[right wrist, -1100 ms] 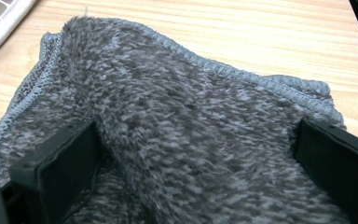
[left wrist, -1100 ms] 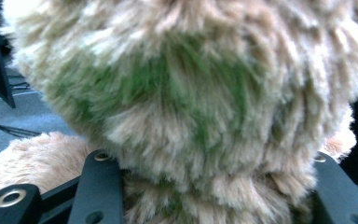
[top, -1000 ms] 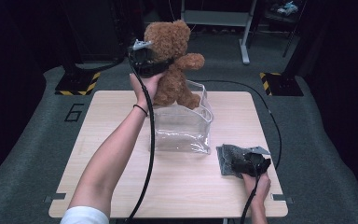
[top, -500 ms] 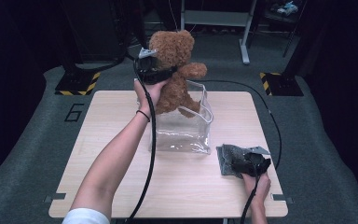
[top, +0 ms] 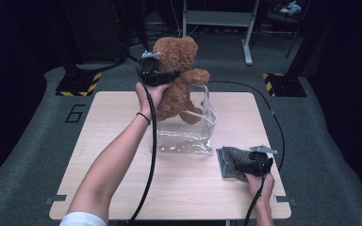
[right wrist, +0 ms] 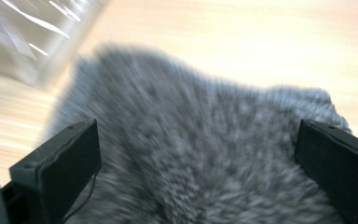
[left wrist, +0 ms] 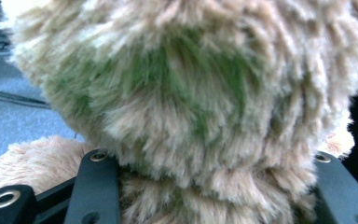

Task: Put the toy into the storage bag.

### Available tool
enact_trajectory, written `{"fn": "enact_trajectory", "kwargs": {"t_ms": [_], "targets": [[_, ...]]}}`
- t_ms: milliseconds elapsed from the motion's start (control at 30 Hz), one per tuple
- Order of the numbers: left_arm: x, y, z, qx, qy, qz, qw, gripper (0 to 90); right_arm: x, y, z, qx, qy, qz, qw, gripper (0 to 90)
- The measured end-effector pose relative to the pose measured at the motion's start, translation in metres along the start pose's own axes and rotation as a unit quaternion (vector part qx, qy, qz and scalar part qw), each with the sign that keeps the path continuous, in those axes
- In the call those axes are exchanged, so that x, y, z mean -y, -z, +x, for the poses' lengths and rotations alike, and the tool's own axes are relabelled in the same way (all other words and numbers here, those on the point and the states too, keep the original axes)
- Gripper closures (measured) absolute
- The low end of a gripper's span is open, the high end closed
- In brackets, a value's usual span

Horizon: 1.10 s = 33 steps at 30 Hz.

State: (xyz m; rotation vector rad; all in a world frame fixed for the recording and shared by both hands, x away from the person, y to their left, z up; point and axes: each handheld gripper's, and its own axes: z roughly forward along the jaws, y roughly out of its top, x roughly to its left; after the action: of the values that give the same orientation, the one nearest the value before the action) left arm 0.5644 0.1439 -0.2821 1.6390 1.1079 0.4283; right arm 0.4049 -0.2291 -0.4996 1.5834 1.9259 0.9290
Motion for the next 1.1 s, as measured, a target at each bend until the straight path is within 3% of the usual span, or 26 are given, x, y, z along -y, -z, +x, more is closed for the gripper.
{"fn": "enact_trajectory", "kwargs": {"t_ms": [133,300,400,533,700,833,933,1100], "targets": [[0.002,0.003,-0.002,0.006,0.000,0.010,0.9999,46.2,-0.034,0.024,0.020,-0.043,0.012,-0.026,0.9987,3.8],[0.008,0.001,-0.001,0.003,0.003,0.021,0.9998,45.9,-0.072,0.045,0.043,-0.093,0.019,-0.061,0.9936,7.2],[0.010,-0.001,-0.002,0.001,0.001,0.021,0.9998,45.7,-0.095,0.058,0.057,-0.112,0.020,-0.083,0.9901,8.2],[0.011,-0.003,-0.003,-0.002,0.001,0.021,0.9998,45.4,-0.129,0.067,0.073,-0.114,0.023,-0.109,0.9872,9.4],[0.012,-0.004,-0.005,-0.004,0.002,0.017,0.9999,45.1,-0.158,0.041,0.085,-0.086,0.012,-0.076,0.9933,14.0],[0.012,-0.004,-0.004,-0.005,0.012,0.004,0.9999,44.9,-0.163,0.016,0.087,-0.069,-0.011,-0.039,0.9967,15.0],[0.013,-0.004,-0.002,-0.008,0.013,-0.004,0.9999,44.8,-0.159,0.008,0.087,-0.082,-0.011,-0.011,0.9965,14.9],[0.015,-0.004,0.000,-0.021,0.018,-0.016,0.9995,44.5,-0.149,0.006,0.088,-0.100,0.017,0.016,0.9947,12.7]]}}
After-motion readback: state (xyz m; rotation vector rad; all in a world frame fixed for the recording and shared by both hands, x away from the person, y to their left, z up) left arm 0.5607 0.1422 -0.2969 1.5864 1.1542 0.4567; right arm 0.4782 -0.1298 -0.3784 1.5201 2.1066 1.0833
